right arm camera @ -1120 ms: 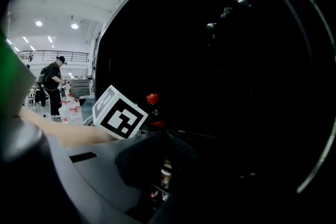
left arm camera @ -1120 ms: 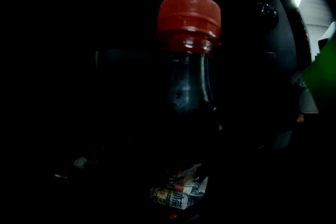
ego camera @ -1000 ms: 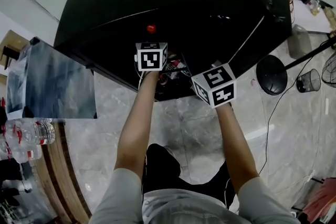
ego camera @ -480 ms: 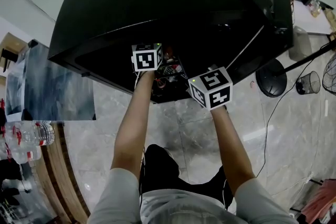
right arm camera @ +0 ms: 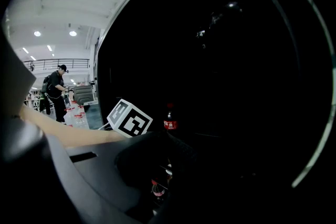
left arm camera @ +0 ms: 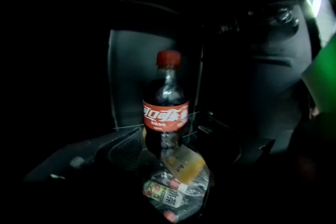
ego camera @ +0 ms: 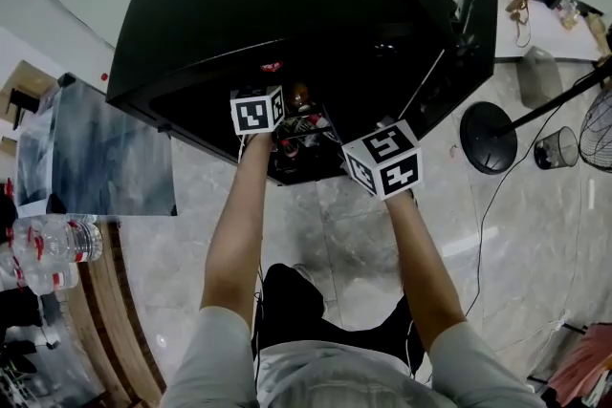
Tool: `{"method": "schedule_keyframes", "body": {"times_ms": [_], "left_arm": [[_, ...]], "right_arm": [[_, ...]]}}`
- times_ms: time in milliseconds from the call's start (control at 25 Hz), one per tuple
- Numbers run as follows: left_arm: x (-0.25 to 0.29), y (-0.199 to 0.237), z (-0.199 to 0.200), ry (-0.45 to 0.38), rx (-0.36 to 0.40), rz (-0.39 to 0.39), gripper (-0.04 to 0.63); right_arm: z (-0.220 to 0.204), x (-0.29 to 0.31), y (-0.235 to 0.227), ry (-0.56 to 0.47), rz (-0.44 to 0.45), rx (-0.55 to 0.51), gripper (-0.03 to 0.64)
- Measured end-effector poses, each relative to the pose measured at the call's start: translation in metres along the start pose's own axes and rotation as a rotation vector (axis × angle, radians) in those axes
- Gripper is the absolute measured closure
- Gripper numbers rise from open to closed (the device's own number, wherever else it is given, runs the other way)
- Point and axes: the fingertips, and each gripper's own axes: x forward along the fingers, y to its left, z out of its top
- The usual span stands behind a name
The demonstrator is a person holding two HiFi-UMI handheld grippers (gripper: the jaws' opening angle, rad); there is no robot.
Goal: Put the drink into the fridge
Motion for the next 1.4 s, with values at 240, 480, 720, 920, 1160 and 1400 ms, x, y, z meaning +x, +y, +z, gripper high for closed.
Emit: {"method": "schedule_keyframes", "body": {"times_ms": [240, 480, 720, 920, 1160, 1400], "left_arm": [[-0.055, -0.019, 0.013, -0.025, 0.052, 0.031, 0.282], [-0.131, -0.040, 0.024, -0.008, 0.064, 0.044, 0.318], [-0.208, -0.064, 0.028, 0.016, 0.044, 0.053, 0.504], [-0.264, -0.099, 0.063, -0.024, 0.091, 0.009, 0.572], [-0.322, -0.145, 0.119, -0.109, 0.162, -0.013, 0.575], [-0.371, -0.160, 0.178, -0.202, 0.227, 0.010, 0.574]], "right_arm": [[0.021, -0.030, 0.008, 0.022, -0.013, -0.032, 0.451], [0.033, -0.076, 0.019, 0.070, -0.004, -0.051, 0.449], [0.068, -0.129, 0.023, 0.051, 0.006, -0.071, 0.449], [0.111, -0.171, 0.021, 0.011, 0.029, -0.079, 0.449], [0.157, -0.216, 0.031, -0.012, 0.040, -0.221, 0.449], [0.200, -0.243, 0.034, -0.071, 0.001, -0.286, 0.449]]}}
